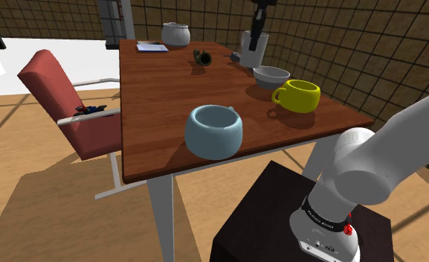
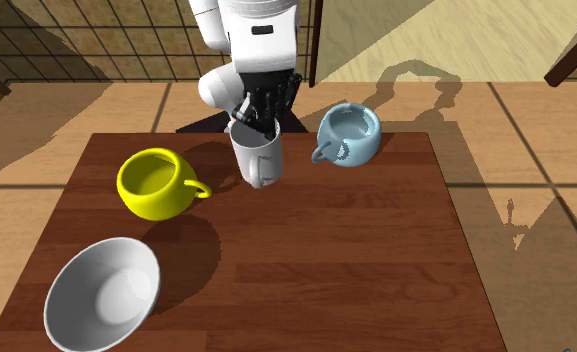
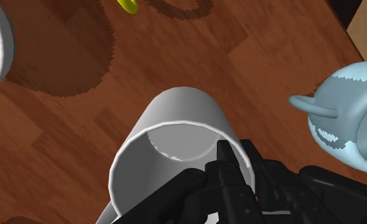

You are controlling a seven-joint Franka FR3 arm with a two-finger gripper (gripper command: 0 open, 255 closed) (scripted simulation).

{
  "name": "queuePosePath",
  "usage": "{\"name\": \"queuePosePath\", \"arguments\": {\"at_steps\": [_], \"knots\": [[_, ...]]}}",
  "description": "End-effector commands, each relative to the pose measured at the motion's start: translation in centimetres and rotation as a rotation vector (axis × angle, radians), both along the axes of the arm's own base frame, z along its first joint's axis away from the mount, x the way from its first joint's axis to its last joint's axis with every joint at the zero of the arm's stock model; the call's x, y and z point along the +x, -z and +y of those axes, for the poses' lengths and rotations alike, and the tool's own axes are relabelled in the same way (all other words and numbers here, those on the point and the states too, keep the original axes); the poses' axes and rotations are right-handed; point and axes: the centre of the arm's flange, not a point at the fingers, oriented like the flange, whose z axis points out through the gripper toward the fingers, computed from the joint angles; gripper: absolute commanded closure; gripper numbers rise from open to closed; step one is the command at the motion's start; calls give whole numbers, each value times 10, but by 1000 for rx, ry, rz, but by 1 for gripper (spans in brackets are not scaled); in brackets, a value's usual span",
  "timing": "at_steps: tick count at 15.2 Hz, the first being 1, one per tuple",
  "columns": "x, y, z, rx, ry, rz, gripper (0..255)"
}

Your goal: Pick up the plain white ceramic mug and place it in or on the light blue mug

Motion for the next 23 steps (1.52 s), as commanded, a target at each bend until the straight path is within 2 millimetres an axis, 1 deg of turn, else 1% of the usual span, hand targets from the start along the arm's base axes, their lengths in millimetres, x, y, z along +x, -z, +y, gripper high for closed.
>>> {"name": "queuePosePath", "arguments": {"at_steps": [1, 17, 18, 23], "knots": [[-4, -2, 27, 0, 1, 0, 255], [-30, -20, 236, 0, 1, 0, 255], [-31, -21, 245, 0, 1, 0, 255], [-31, 6, 245, 0, 1, 0, 255]]}}
